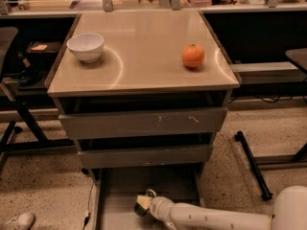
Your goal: Place green can into bottom drawer
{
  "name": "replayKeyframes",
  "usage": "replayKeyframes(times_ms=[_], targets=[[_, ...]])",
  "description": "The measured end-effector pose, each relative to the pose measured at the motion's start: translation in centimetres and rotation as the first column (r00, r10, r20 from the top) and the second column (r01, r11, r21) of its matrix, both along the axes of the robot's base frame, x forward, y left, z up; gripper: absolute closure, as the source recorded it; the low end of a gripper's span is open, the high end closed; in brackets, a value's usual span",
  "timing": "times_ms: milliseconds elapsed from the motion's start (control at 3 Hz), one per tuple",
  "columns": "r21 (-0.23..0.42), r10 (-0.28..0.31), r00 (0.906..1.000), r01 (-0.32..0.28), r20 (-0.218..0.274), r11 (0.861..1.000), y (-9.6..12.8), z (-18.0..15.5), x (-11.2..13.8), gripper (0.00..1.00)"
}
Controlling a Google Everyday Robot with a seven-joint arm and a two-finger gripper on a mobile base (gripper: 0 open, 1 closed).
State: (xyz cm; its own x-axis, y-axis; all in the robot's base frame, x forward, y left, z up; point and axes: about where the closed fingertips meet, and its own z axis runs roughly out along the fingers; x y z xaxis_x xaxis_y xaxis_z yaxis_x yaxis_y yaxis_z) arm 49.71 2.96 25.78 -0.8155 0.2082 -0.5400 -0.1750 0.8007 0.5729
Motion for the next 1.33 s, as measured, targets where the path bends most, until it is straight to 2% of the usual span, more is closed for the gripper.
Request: replayKeyframes(times_ms=[333,667,1333], targets=[[-0.061,-0.093,0.9949,0.095,0.041,0.994,-1.3,-1.6,1.4,1.00],[-0.139,-0.165,0.9836,0.173,0.073,0.975,-2.3,-3.3,2.3,1.00],[-0.265,-0.233,0.9644,0.259,0.125,0.929,-3.5,-5.9,4.0,1.00]])
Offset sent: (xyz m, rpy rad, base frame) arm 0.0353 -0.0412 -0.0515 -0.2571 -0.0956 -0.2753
